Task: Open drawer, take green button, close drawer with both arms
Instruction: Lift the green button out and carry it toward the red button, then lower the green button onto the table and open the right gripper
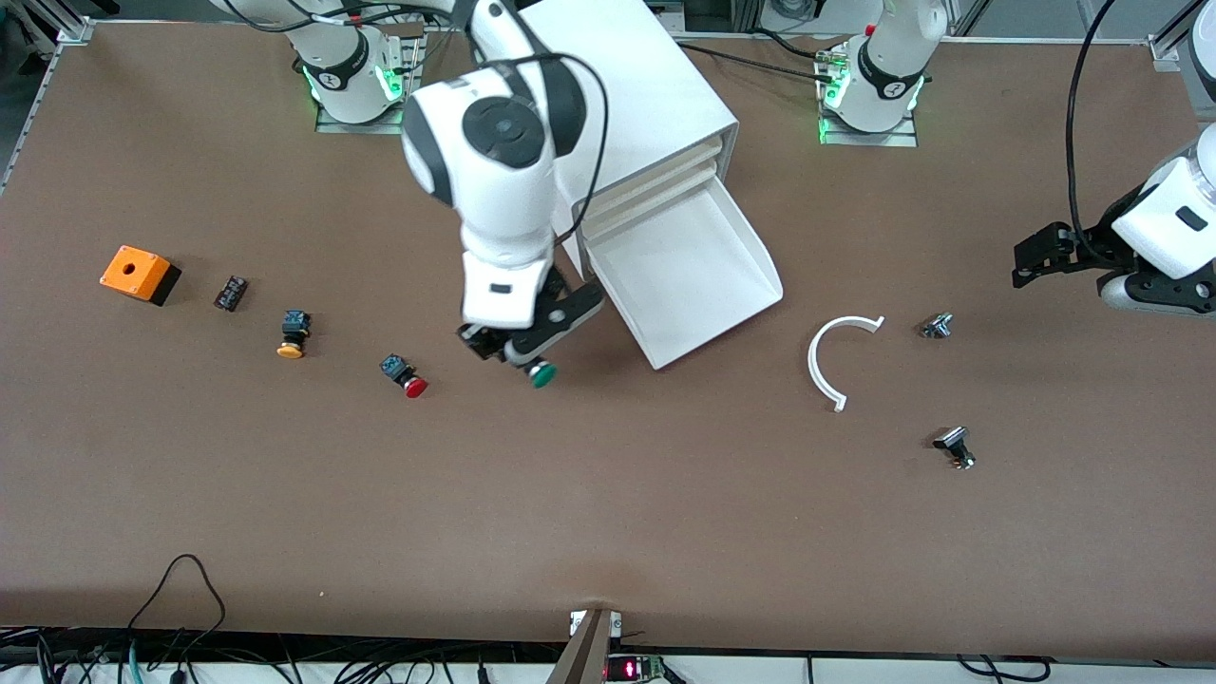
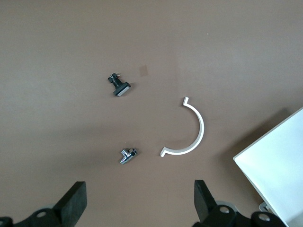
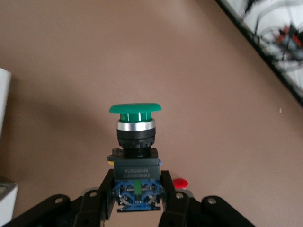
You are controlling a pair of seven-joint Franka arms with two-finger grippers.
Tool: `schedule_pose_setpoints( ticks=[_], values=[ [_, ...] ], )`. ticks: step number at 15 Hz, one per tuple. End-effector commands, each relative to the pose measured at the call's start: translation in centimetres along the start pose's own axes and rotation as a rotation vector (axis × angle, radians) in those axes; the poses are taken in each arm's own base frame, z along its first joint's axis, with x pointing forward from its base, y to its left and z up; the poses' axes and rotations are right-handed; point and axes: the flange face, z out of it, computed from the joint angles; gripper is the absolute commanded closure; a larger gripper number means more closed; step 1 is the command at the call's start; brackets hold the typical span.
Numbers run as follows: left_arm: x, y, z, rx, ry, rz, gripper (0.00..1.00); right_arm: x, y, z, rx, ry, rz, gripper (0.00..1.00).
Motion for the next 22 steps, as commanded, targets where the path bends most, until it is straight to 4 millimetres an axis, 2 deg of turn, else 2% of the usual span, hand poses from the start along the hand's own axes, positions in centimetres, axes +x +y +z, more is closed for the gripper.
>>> schedule_pose_setpoints(
  ticks=[1, 3, 5, 6, 8, 10, 12, 14, 15, 18, 19, 22],
  values=[
    [0.3, 0.1, -0.7, -0.009, -0.002, -0.002, 0.00, -3.2, 5.8, 3.1, 0.087, -0.047, 0.139, 0.62],
    [0.5, 0.2, -0.7, -0.010, -0.002, 0.001, 0.00, -5.0, 10.1, 6.2, 0.115, -0.075, 0.224, 0.62],
    [0.9, 0.5, 0.0, -0.014, -0.009, 0.007, 0.00, -6.8, 12.2, 9.2, 0.117, -0.112, 0.262, 0.62],
    [1.4, 0.4, 0.9, -0.020, -0.021, 0.008, 0.00, -7.1, 12.6, 9.3, 0.118, -0.115, 0.277, 0.62],
    [3.2, 0.1, 0.9, -0.026, -0.011, 0.011, 0.00, -8.3, 14.9, 9.9, 0.120, -0.131, 0.379, 0.62],
    [3.4, -0.1, 0.9, -0.031, -0.007, 0.006, 0.00, -9.4, 15.6, 11.8, 0.116, -0.145, 0.445, 0.62],
    [3.8, 0.0, 1.8, -0.030, -0.022, 0.015, 0.00, -10.8, 16.0, 14.3, 0.110, -0.149, 0.488, 0.62],
    [4.0, 0.2, 2.5, -0.034, -0.034, 0.023, 0.00, -12.8, 16.5, 17.7, 0.096, -0.124, 0.508, 0.62],
    [4.1, 1.0, 3.0, -0.035, -0.042, 0.037, 0.00, -13.6, 16.3, 19.1, 0.087, -0.112, 0.496, 0.62],
    [5.3, 3.3, 8.5, -0.045, -0.134, 0.069, 0.00, -15.0, 16.1, 22.0, 0.066, -0.106, 0.470, 0.62],
    [5.6, 4.1, 9.8, -0.047, -0.154, 0.075, 0.00, -15.4, 16.7, 22.9, 0.062, -0.114, 0.449, 0.62],
    [6.9, 5.9, 14.0, -0.061, -0.144, 0.062, 0.00, -16.2, 18.3, 24.0, 0.056, -0.105, 0.380, 0.62]
  ],
)
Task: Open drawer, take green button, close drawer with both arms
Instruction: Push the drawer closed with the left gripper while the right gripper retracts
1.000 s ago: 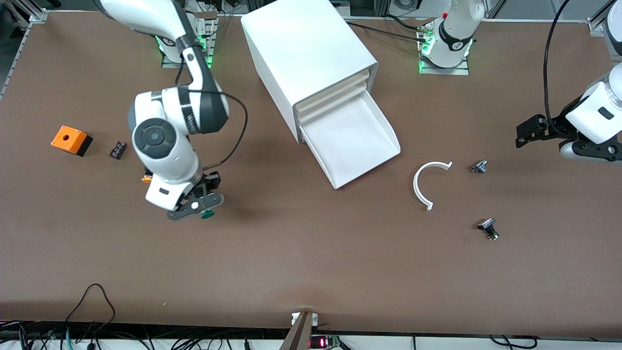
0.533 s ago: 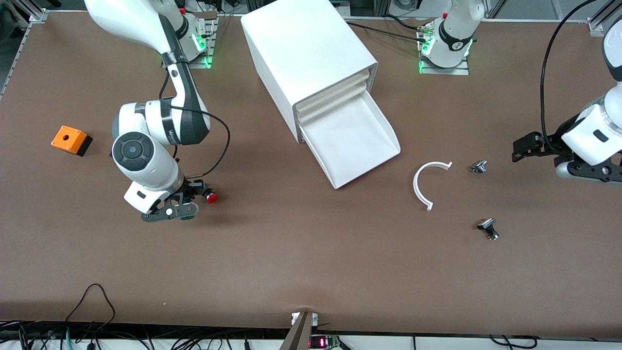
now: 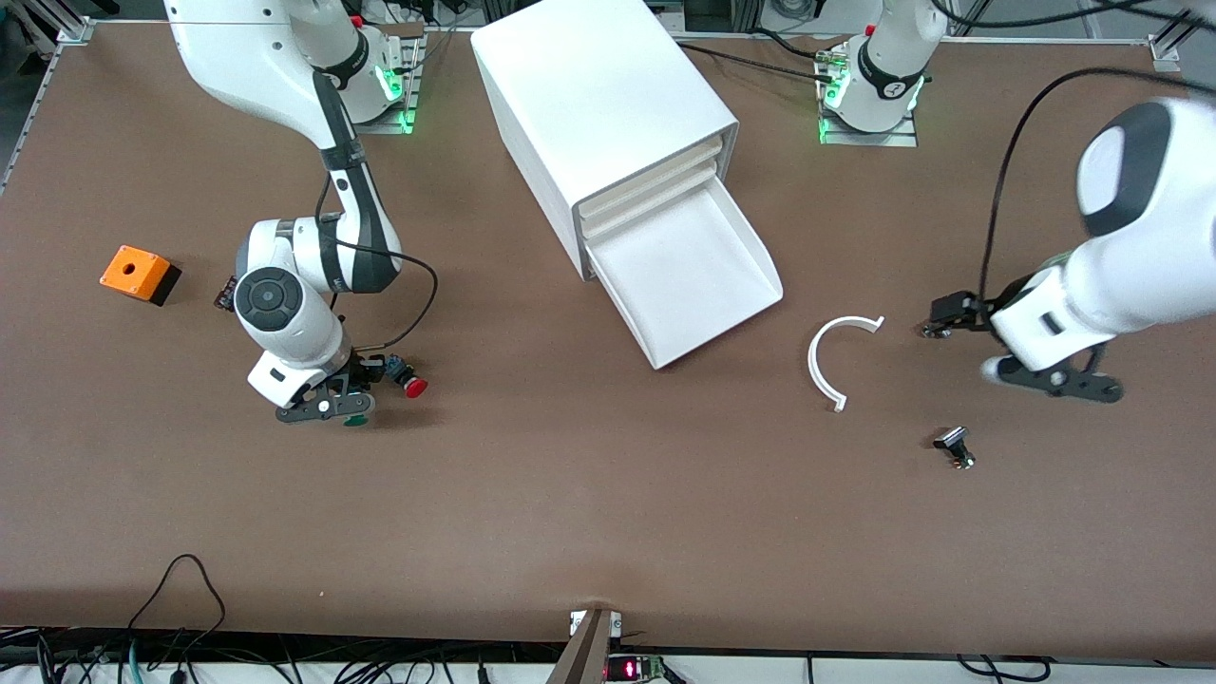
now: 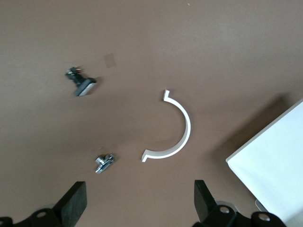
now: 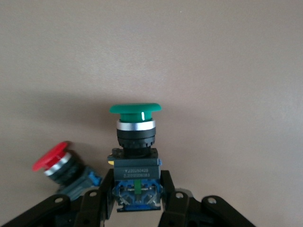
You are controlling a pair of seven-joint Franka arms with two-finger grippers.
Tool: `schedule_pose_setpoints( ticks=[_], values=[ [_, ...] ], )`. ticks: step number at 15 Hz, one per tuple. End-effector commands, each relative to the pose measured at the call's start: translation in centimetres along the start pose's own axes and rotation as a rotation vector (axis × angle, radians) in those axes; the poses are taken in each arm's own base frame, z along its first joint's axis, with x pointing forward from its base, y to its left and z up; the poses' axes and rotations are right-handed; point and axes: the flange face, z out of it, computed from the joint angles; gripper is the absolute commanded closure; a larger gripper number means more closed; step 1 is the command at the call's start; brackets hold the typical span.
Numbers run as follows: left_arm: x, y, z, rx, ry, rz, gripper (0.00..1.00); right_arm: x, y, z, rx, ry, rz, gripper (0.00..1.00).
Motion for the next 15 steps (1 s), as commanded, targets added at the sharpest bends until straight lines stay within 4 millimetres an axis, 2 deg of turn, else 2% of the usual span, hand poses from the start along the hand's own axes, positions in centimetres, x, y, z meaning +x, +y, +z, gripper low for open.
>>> schedule_pose_setpoints(
  ticks=[1, 3, 5, 6, 7, 8, 9, 11, 13, 15],
  values=[
    [1.9, 1.8, 4.1, -0.025, 0.018, -0.079, 0.00, 0.0, 1.9, 0.7, -0.001, 0.017, -0.069, 0.62],
    [2.4, 5.6, 7.5, -0.024, 0.041, -0.209, 0.00, 0.0, 3.6, 2.2, -0.014, 0.030, -0.097, 0.61],
    [2.4, 9.4, 10.8, -0.027, 0.060, -0.326, 0.00, -0.2, 4.2, 3.4, -0.017, 0.022, -0.092, 0.61],
    [2.3, 11.2, 12.4, -0.029, 0.072, -0.362, 0.00, -0.3, 4.1, 3.6, -0.012, 0.019, -0.084, 0.57],
    [2.2, 12.4, 13.9, -0.035, 0.090, -0.388, 0.00, -0.3, 3.5, 3.7, -0.004, 0.014, -0.077, 0.47],
    [1.7, 13.4, 15.7, -0.041, 0.106, -0.409, 0.00, -0.2, 3.5, 3.7, -0.001, 0.014, -0.057, 0.29],
    [1.3, 14.1, 17.2, -0.048, 0.124, -0.423, 0.00, -0.1, 3.2, 3.2, 0.004, 0.021, -0.026, 0.00],
    [0.6, 14.8, 20.3, -0.062, 0.156, -0.443, 0.00, 0.2, 1.6, 1.8, 0.031, 0.004, 0.004, 0.00],
    [0.1, 16.2, 23.1, -0.077, 0.169, -0.486, 0.00, 0.9, 1.4, -0.5, 0.047, -0.015, 0.034, 0.00],
    [-0.5, 18.3, 24.7, -0.076, 0.151, -0.515, 0.00, 1.6, 1.5, -3.5, 0.063, -0.016, 0.062, 0.00]
  ],
)
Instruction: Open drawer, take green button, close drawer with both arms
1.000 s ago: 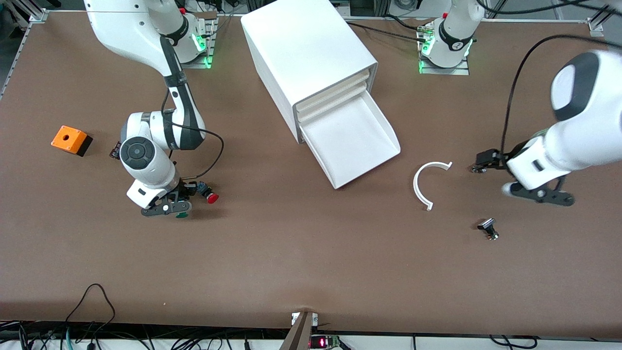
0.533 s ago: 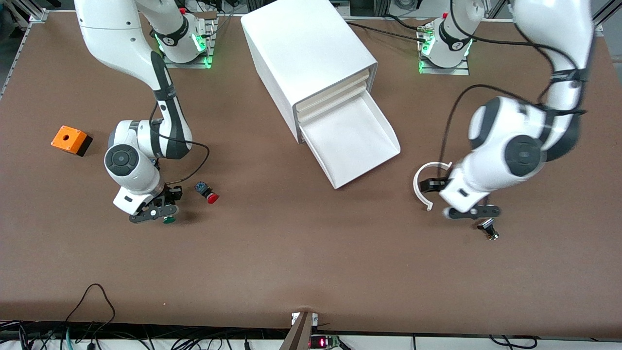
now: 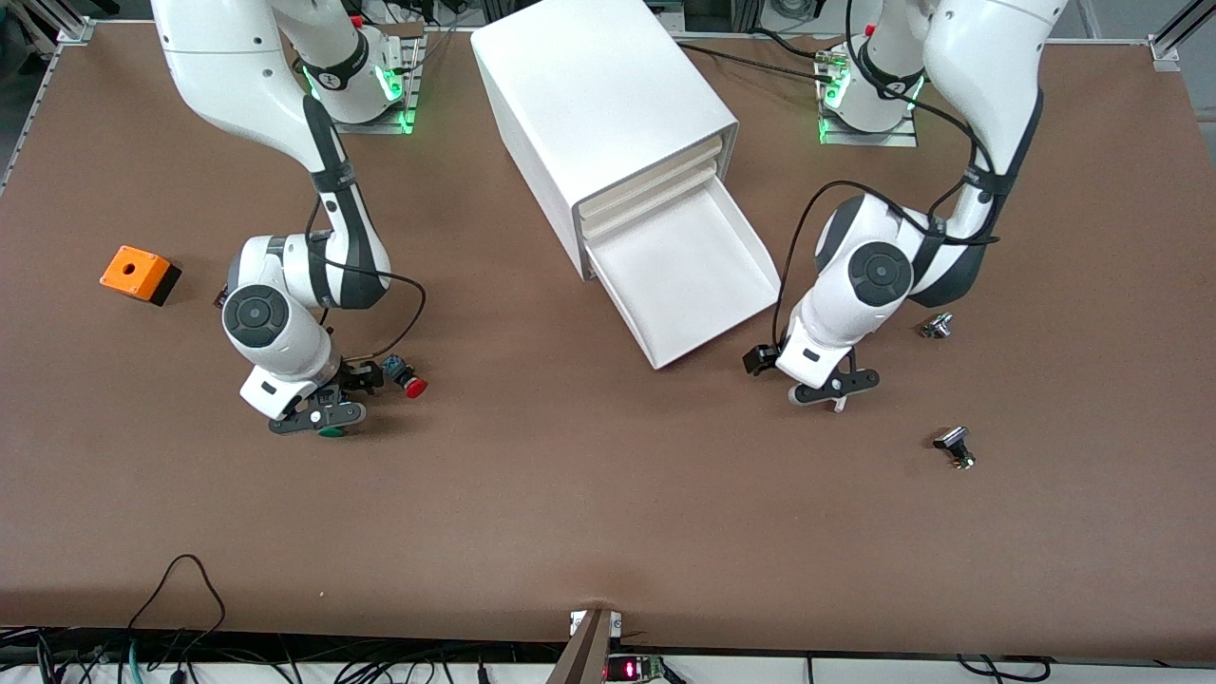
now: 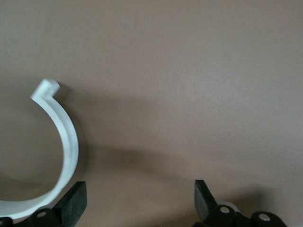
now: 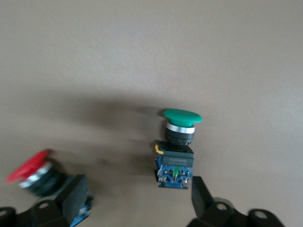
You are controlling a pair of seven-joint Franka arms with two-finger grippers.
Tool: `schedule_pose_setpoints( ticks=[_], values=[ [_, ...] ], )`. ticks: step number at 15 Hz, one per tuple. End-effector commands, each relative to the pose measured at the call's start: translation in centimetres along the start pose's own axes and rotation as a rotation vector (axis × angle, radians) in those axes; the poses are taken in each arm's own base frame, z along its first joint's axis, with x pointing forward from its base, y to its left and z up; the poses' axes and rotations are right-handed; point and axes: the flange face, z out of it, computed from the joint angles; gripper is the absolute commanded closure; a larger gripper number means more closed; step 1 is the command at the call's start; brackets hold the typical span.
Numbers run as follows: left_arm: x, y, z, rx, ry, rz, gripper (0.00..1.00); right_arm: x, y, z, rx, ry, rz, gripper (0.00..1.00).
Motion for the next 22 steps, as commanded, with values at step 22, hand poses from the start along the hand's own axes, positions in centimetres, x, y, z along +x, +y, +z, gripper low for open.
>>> schedule_pose_setpoints(
  ticks=[22],
  values=[
    [-22.5, 8.2, 3.0, 0.060, -0.156, 0.288, 0.00, -6.7, 19.5, -30.6, 0.164, -0.019, 0.320, 0.00]
  ],
)
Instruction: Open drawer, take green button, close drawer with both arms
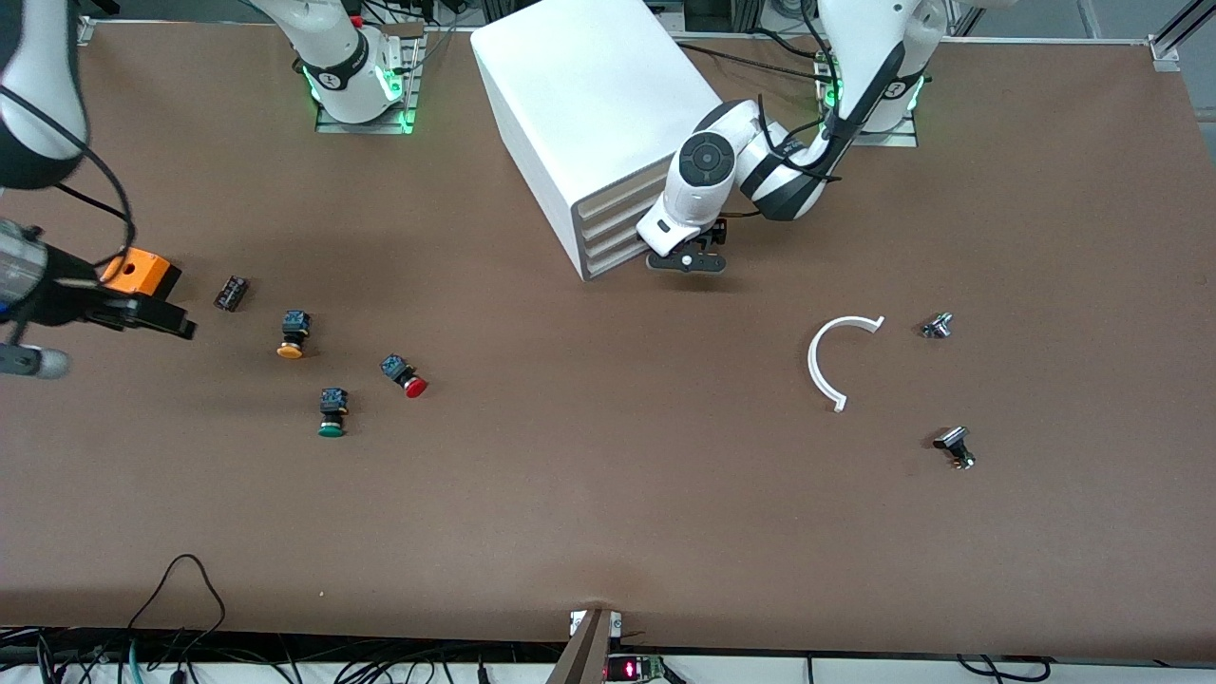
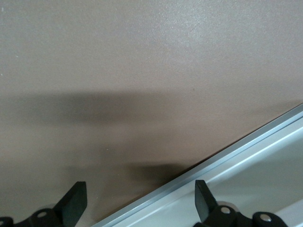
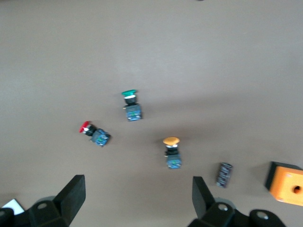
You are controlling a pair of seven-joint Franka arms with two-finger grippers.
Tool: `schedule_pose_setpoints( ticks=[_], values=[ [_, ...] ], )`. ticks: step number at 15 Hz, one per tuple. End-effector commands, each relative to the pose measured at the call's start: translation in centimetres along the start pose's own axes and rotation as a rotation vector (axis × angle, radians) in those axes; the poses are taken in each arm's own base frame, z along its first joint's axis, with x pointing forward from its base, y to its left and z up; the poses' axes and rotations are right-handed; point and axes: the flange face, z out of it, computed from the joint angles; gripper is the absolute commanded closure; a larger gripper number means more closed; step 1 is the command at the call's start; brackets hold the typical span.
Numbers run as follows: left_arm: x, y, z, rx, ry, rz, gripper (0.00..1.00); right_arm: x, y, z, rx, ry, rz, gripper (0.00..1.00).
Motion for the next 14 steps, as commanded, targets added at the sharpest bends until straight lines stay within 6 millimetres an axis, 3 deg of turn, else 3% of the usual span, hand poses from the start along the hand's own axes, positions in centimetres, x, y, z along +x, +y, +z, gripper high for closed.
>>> schedule_pose_setpoints(
  ticks=[1, 2, 4, 7, 10, 14],
  values=[
    [2.1, -2.9, -2.9, -0.023, 0.039, -0.059, 0.00, -3.0, 1.2, -4.5, -0.038, 0.011, -0.037, 0.00],
    [4.0, -4.6, -4.4, -0.041, 0.068, -0.101, 0.00, -3.5, 1.4, -5.1, -0.040, 0.007, -0.042, 0.00],
    [8.5, -8.3, -9.3, -0.097, 0.151, -0.198, 0.00, -4.2, 0.9, -6.3, -0.036, 0.017, -0.031, 0.00],
    [12.9, -14.4, -15.6, -0.142, 0.263, -0.312, 0.00, -4.6, 0.4, -7.2, -0.038, 0.034, 0.012, 0.00],
    [13.7, -20.9, -21.0, -0.093, 0.325, -0.182, 0.00, -4.7, 1.2, -8.5, -0.107, 0.044, -0.009, 0.00],
    [14.1, -25.9, -33.2, -0.010, 0.239, -0.085, 0.00, -5.3, 2.3, -8.1, -0.144, -0.061, 0.020, 0.00]
  ],
)
